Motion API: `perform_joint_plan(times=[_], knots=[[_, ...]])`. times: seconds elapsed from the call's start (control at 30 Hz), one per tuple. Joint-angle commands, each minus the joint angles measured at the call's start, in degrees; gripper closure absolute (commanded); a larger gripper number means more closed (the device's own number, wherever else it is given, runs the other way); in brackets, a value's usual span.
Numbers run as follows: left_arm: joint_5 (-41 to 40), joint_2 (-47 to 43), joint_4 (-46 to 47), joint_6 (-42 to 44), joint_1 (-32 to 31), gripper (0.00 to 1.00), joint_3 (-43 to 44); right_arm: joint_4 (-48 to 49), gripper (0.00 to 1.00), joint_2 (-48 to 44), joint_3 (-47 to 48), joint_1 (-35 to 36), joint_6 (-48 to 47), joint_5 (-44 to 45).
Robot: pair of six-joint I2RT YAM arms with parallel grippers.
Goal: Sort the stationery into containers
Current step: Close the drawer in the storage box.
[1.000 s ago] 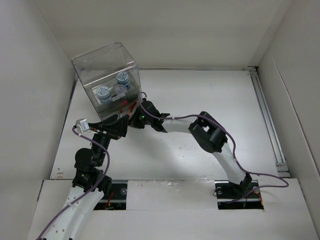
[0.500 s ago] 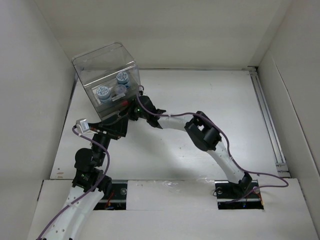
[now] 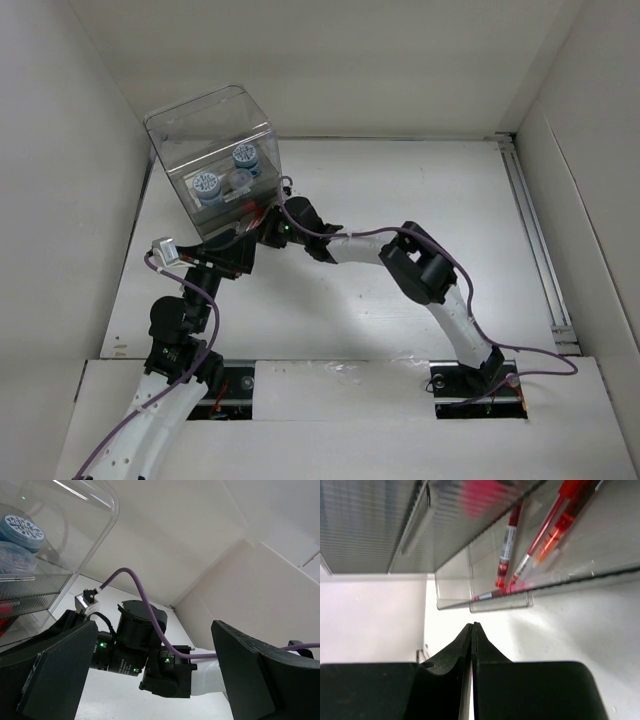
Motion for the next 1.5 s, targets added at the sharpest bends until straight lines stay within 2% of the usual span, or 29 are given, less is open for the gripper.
perform_joint_plan(times=[0.0, 0.2, 0.37, 0.77, 1.03, 1.07, 1.27, 1.47], knots=[[0.35, -0.23, 2.83, 0.27, -0.21, 0.03, -0.19, 3.22, 0.94, -4.22, -1.95, 0.15, -3.90, -2.21], [0.88, -0.23, 2.83, 0.27, -0.21, 0.03, -0.19, 1.82, 0.94, -2.12, -3.89, 0.15, -3.90, -2.21], [0.88, -0.23, 2.83, 0.27, -0.21, 0.03, -0.19, -1.78, 0.94, 1.39, 1.90, -0.38, -3.90, -2.21], [0.88, -0.23, 2.83, 0.27, -0.21, 0.03, -0.19, -2.32, 0.92, 7.90, 11.31, -3.02, 1.20, -1.60], [0.88, -0.23, 2.83, 0.27, -0.21, 0.03, -0.19, -2.32, 0.84, 8.96, 13.42, -3.54, 5.93, 0.77], [0.88, -0.23, 2.83, 0.27, -0.21, 0.03, -0.19, -2.32, 0.80, 9.48, 14.12, -3.54, 5.94, 0.78], [0.88, -0.23, 2.83, 0.27, -0.21, 0.03, -0.19, -2.32, 0.78, 10.01, 14.13, -3.54, 10.24, 4.99], [0.88, -0.23, 2.83, 0.27, -0.21, 0.03, -0.19, -1.70, 0.73, 10.54, 14.74, -3.02, 13.59, 6.84]])
